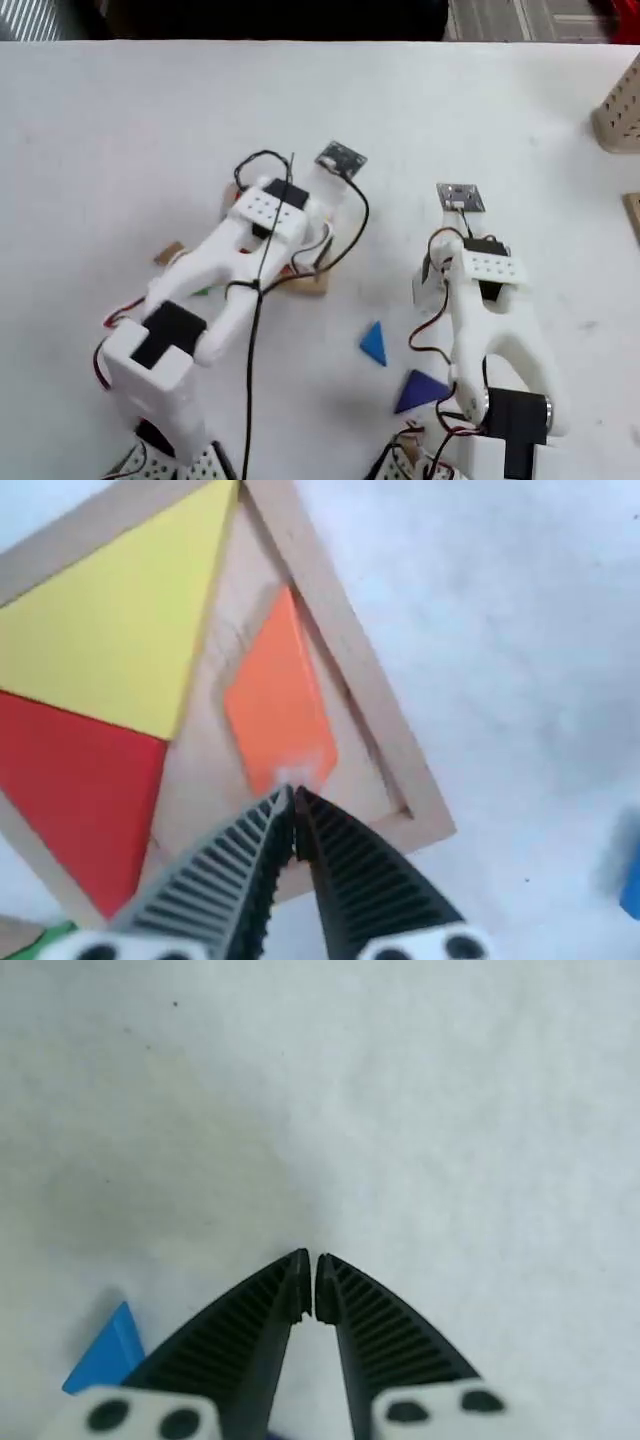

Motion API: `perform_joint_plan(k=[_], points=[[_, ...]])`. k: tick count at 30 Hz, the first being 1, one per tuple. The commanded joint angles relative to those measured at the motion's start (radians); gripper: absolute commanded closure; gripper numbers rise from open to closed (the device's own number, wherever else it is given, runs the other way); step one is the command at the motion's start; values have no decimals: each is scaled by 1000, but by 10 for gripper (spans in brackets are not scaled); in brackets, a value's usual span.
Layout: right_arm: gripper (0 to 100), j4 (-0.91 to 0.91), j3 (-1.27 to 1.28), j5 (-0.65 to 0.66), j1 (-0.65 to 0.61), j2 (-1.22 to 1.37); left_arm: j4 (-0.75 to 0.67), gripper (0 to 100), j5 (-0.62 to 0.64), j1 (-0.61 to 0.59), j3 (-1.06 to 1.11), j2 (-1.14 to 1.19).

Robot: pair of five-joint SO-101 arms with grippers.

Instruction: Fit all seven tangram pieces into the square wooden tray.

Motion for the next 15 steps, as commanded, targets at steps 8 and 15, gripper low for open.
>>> perform_joint_plan(k=[8, 15], points=[[974, -12, -3, 14, -12, -36, -81, 979, -40, 90, 140, -163], [974, -12, -3, 14, -12, -36, -265, 978, -6, 68, 275, -223]])
